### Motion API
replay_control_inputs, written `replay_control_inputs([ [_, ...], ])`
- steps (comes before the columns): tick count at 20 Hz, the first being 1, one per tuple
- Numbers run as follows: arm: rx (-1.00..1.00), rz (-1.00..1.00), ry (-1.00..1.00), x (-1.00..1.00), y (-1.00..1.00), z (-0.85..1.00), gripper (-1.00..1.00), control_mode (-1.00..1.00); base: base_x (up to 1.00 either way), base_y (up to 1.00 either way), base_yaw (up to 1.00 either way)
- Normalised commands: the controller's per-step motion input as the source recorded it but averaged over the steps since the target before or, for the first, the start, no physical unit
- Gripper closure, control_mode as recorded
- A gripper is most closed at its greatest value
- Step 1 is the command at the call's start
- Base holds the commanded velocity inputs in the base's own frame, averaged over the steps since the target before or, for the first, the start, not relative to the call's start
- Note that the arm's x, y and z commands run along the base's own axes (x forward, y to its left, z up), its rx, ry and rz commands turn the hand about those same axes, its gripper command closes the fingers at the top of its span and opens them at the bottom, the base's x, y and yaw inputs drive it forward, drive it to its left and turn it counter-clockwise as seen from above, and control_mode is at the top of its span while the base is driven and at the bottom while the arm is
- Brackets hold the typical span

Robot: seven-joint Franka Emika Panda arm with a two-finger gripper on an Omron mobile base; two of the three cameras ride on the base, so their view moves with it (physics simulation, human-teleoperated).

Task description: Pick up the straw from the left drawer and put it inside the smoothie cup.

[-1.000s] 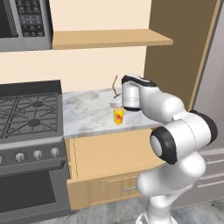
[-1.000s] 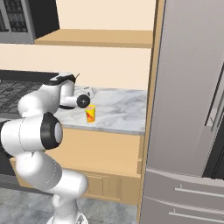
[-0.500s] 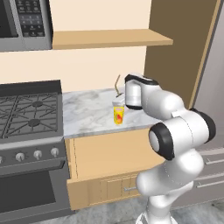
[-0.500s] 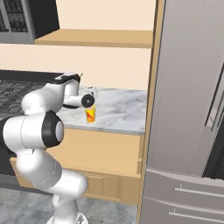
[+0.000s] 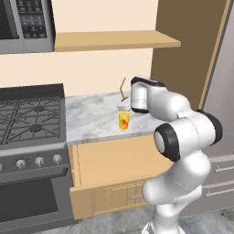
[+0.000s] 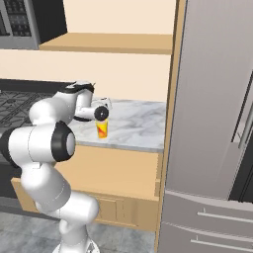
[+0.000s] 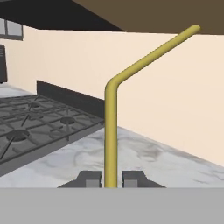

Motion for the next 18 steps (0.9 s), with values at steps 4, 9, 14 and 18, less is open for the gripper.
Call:
replay_control_inputs([
  [4, 0.03, 0.00, -0.05, 0.16, 0.00, -0.24, 1.00, -1.00, 0.00, 0.00, 0.00],
  [9, 0.04, 0.00, -0.06, 0.05, 0.00, -0.18, 1.00, -1.00, 0.00, 0.00, 0.00],
  [14, 0.03, 0.00, -0.01, 0.00, 0.00, -0.08, 1.00, -1.00, 0.00, 0.00, 0.00],
  [18, 0.00, 0.00, 0.00, 0.00, 0.00, 0.00, 1.00, -1.00, 0.00, 0.00, 0.00],
])
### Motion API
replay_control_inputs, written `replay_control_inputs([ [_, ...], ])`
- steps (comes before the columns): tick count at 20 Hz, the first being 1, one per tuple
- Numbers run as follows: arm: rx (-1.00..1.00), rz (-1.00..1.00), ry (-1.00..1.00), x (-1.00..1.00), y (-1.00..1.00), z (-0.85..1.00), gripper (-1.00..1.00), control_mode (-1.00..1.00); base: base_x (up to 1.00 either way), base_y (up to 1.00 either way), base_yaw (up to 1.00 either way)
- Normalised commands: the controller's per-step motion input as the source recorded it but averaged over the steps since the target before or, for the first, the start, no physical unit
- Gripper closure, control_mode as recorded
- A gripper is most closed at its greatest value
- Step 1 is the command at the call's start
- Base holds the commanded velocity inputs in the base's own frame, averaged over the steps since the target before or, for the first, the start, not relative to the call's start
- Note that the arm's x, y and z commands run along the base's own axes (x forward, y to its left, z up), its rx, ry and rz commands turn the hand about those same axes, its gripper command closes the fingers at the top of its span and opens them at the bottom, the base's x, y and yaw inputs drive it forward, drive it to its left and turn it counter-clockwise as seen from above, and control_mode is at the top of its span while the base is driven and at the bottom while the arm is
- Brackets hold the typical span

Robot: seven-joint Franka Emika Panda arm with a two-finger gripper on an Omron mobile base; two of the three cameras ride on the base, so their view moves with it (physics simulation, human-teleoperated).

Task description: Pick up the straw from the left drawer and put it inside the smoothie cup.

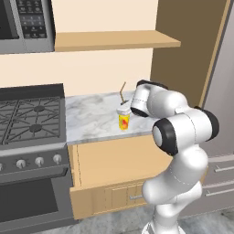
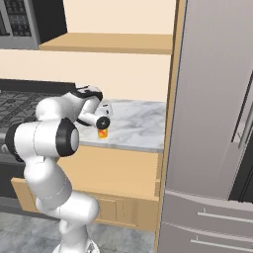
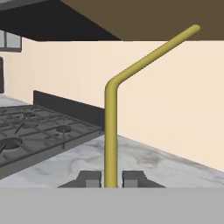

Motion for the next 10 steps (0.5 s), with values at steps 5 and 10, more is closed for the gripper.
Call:
replay_control_inputs([
  [5, 0.00, 0.00, 0.00, 0.07, 0.00, 0.00, 1.00, -1.00, 0.00, 0.00, 0.00],
  [10, 0.00, 0.00, 0.00, 0.14, 0.00, -0.09, 1.00, -1.00, 0.00, 0.00, 0.00],
])
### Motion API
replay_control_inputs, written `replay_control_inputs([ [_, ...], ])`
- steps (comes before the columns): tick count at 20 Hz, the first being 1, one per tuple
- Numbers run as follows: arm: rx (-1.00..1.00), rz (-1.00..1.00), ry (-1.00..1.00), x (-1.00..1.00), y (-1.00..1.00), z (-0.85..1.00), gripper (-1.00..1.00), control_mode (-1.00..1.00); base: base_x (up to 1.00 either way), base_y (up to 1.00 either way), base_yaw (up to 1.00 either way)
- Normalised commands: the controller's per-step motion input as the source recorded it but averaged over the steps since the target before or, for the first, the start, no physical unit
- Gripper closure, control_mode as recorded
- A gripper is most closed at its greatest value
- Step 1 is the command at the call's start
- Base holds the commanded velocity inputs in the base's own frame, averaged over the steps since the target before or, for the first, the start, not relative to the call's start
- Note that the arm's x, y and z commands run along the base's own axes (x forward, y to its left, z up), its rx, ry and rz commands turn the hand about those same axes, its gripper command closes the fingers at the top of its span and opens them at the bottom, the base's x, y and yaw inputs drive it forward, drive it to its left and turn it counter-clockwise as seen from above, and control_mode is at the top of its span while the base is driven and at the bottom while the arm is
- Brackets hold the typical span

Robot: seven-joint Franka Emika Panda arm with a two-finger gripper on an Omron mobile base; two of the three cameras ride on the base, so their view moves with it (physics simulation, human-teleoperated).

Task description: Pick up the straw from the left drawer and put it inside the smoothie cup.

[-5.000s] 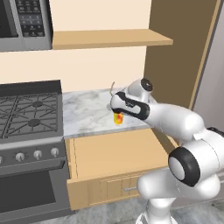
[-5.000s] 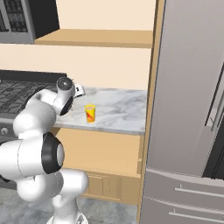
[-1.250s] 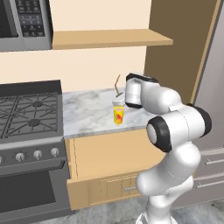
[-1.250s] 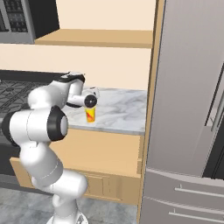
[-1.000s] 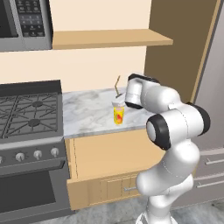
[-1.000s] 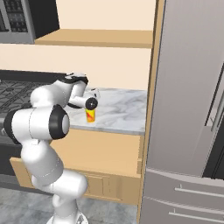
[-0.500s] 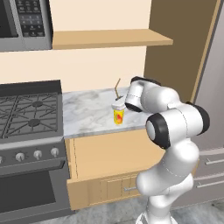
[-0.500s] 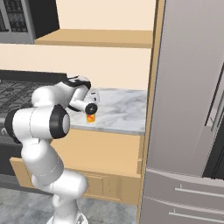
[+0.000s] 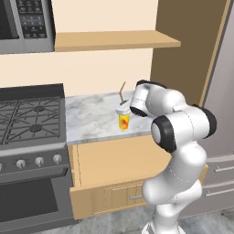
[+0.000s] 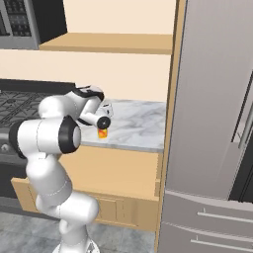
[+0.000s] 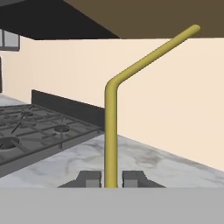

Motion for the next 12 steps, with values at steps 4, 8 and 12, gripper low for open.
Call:
replay_control_inputs([
  [4, 0.00, 0.00, 0.00, 0.13, 0.00, -0.18, 1.00, -1.00, 0.00, 0.00, 0.00],
  [8, 0.00, 0.00, 0.00, 0.08, 0.00, -0.23, 1.00, -1.00, 0.00, 0.00, 0.00],
  [12, 0.00, 0.00, 0.00, 0.12, 0.00, -0.19, 1.00, -1.00, 0.00, 0.00, 0.00],
])
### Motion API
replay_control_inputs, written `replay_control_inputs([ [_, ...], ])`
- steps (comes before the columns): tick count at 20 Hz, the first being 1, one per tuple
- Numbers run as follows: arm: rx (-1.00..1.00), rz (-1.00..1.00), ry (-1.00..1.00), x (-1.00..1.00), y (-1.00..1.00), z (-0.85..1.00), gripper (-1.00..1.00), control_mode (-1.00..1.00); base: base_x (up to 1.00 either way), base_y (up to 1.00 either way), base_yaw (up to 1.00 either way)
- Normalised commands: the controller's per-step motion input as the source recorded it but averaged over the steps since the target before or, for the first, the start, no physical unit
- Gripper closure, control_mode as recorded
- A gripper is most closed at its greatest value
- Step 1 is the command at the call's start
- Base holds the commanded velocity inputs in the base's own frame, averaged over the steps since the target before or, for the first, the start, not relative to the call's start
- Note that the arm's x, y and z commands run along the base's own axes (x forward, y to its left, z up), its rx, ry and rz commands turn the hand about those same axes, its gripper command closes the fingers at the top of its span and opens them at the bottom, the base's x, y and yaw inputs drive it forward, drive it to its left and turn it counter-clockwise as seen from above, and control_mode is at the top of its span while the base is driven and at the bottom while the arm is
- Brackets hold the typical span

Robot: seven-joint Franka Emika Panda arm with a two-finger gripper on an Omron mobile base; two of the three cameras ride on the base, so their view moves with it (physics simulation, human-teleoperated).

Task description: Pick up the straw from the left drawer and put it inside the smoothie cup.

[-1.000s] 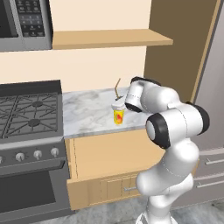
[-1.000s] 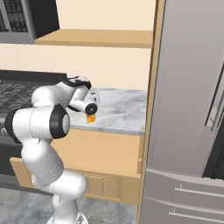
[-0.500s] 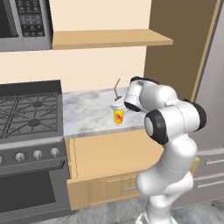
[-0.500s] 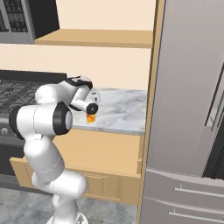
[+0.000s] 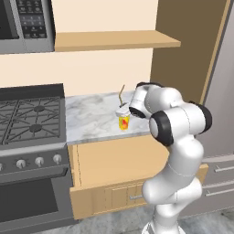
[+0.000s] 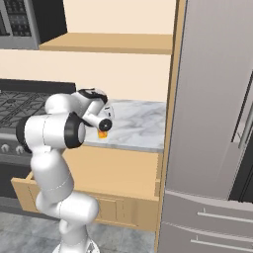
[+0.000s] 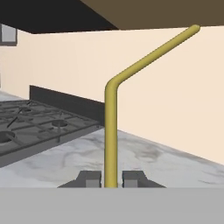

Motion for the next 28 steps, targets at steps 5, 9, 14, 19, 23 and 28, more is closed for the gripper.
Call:
replay_control_inputs([
  [5, 0.00, 0.00, 0.00, 0.11, 0.00, -0.12, 1.00, -1.00, 0.00, 0.00, 0.00],
  [9, 0.00, 0.00, -0.01, 0.08, 0.00, -0.04, 1.00, -1.00, 0.00, 0.00, 0.00],
  [14, 0.01, 0.00, -0.03, 0.06, 0.00, 0.00, 1.00, -1.00, 0.00, 0.00, 0.00],
  [19, 0.03, 0.00, 0.00, 0.19, 0.00, 0.00, 1.00, -1.00, 0.00, 0.00, 0.00],
  [23, 0.04, 0.00, 0.00, 0.28, 0.00, 0.00, 1.00, -1.00, 0.00, 0.00, 0.00],
  [28, 0.05, 0.00, 0.00, 0.29, 0.00, 0.00, 1.00, -1.00, 0.00, 0.00, 0.00],
])
